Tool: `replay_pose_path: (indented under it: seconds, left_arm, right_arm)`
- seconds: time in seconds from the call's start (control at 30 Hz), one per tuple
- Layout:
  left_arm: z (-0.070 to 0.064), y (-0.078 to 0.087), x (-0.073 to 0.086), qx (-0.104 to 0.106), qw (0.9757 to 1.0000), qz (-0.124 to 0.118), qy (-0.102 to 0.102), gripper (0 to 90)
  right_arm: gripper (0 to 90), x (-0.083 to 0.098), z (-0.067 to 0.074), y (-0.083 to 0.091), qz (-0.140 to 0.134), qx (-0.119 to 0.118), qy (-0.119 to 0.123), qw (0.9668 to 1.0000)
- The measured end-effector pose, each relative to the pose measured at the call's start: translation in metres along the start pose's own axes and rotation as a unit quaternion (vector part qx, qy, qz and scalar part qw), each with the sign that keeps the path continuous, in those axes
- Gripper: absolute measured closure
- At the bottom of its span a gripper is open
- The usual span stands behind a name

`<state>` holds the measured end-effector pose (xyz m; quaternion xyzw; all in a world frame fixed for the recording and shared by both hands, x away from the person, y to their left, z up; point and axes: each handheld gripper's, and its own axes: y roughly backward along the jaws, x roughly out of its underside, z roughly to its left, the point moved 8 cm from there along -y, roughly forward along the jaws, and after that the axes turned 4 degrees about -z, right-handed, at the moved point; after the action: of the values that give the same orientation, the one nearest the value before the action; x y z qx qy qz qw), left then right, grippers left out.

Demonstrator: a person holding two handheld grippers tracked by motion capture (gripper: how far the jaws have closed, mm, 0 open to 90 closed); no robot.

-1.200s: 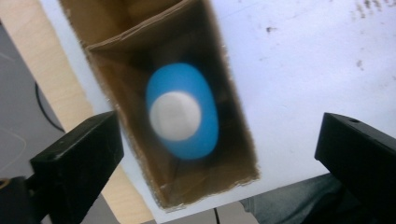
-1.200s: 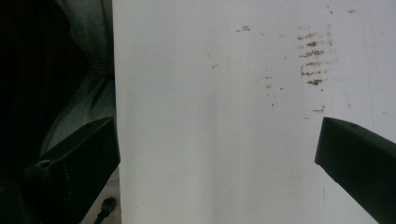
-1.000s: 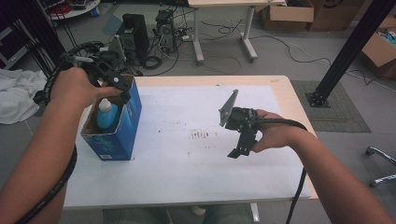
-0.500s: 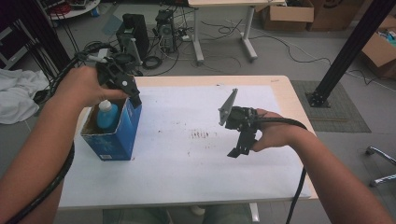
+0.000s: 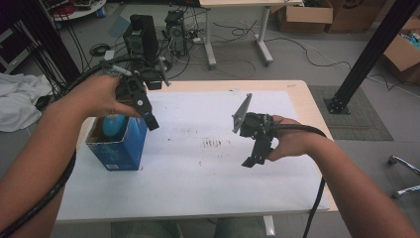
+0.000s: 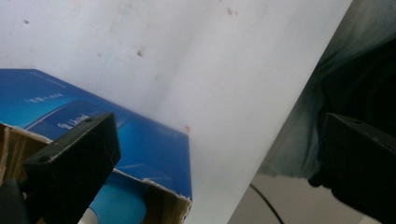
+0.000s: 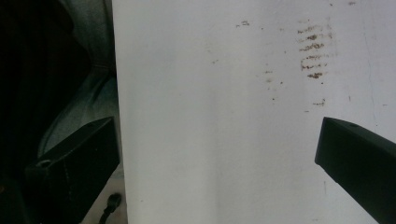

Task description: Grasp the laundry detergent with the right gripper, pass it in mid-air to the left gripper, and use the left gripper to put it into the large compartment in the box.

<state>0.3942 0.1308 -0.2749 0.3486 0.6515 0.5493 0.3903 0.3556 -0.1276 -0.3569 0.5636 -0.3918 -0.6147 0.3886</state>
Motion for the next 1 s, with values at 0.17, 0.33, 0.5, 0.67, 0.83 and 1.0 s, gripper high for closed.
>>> replay_pose_path:
  seconds: [0.17,0.33,0.5,0.67,0.83,1.0]
  left_arm:
    - [-0.013,-0.015,0.003,0.028,0.9983,0.020,-0.047,0.1]
    - [-0.025,-0.027,0.002,0.051,0.9945,0.036,-0.085,0.1]
    - [-0.035,-0.028,-0.004,0.057,0.9920,0.036,-0.106,0.1]
    - [-0.041,-0.028,-0.011,0.060,0.9901,0.037,-0.122,0.1]
    - [-0.044,-0.030,-0.015,0.060,0.9895,0.034,-0.127,0.1]
    - [-0.046,-0.031,-0.016,0.062,0.9895,0.032,-0.126,0.1]
  right_arm:
    - [0.0,0.001,-0.001,0.000,0.001,-0.001,-0.003,1.0000]
    - [0.0,0.001,-0.003,0.000,0.000,-0.002,0.000,1.0000]
    - [0.0,0.003,-0.006,0.001,0.001,-0.001,-0.001,1.0000]
    - [0.0,0.003,-0.006,0.001,0.001,-0.001,-0.002,1.0000]
    - [0.0,0.003,-0.006,0.001,0.002,-0.001,-0.001,1.0000]
    - [0.0,0.003,-0.005,0.001,0.002,-0.001,-0.001,1.0000]
